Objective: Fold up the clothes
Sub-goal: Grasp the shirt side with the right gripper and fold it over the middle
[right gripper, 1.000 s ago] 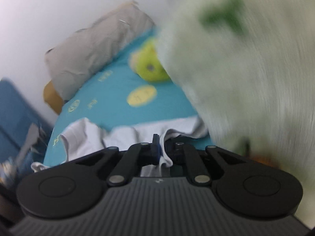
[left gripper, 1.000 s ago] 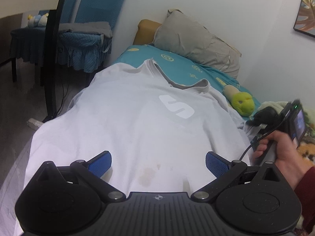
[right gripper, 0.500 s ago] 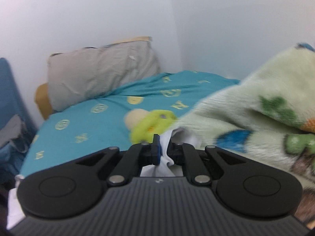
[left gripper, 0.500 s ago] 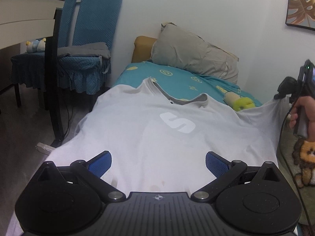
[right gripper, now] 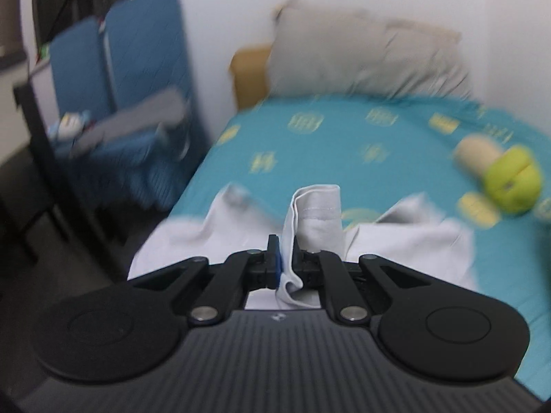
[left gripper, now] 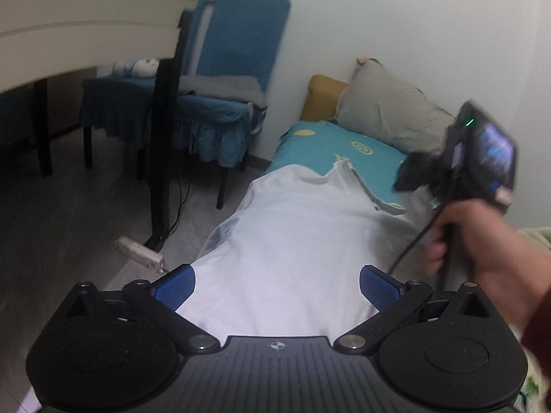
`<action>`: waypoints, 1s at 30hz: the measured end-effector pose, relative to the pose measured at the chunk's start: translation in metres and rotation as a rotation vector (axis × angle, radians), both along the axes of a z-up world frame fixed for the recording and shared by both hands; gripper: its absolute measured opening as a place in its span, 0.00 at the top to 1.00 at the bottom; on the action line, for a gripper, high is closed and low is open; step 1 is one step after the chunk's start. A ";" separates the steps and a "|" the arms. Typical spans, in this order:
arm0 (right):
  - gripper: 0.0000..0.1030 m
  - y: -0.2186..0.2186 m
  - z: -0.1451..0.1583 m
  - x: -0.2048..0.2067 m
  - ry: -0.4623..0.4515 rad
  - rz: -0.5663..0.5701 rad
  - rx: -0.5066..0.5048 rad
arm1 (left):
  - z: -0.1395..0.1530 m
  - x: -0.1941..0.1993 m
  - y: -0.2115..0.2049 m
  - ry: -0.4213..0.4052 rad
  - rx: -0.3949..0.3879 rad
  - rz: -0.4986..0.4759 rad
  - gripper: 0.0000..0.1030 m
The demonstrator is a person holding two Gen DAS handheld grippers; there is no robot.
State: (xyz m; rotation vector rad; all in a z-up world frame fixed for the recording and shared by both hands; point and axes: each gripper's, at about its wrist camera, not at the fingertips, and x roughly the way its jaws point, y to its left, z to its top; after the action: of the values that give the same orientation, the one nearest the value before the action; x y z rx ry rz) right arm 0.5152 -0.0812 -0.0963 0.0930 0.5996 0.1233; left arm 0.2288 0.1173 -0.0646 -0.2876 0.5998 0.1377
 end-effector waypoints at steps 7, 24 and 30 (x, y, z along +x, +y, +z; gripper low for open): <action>0.59 0.000 -0.033 0.005 0.046 0.027 0.069 | -0.006 0.012 -0.003 0.032 0.034 -0.015 0.00; 0.03 -0.100 0.076 -0.229 -0.096 0.070 0.185 | 0.003 -0.023 -0.035 -0.021 0.015 -0.163 0.00; 0.03 -0.137 0.100 -0.320 -0.079 -0.036 0.224 | 0.003 -0.047 -0.046 -0.007 0.012 -0.217 0.00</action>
State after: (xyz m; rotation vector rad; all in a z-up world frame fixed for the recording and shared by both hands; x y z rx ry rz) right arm 0.1955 -0.2182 0.0035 0.3142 0.5030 0.1584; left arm 0.1822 0.0709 -0.0613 -0.2096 0.6189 -0.0687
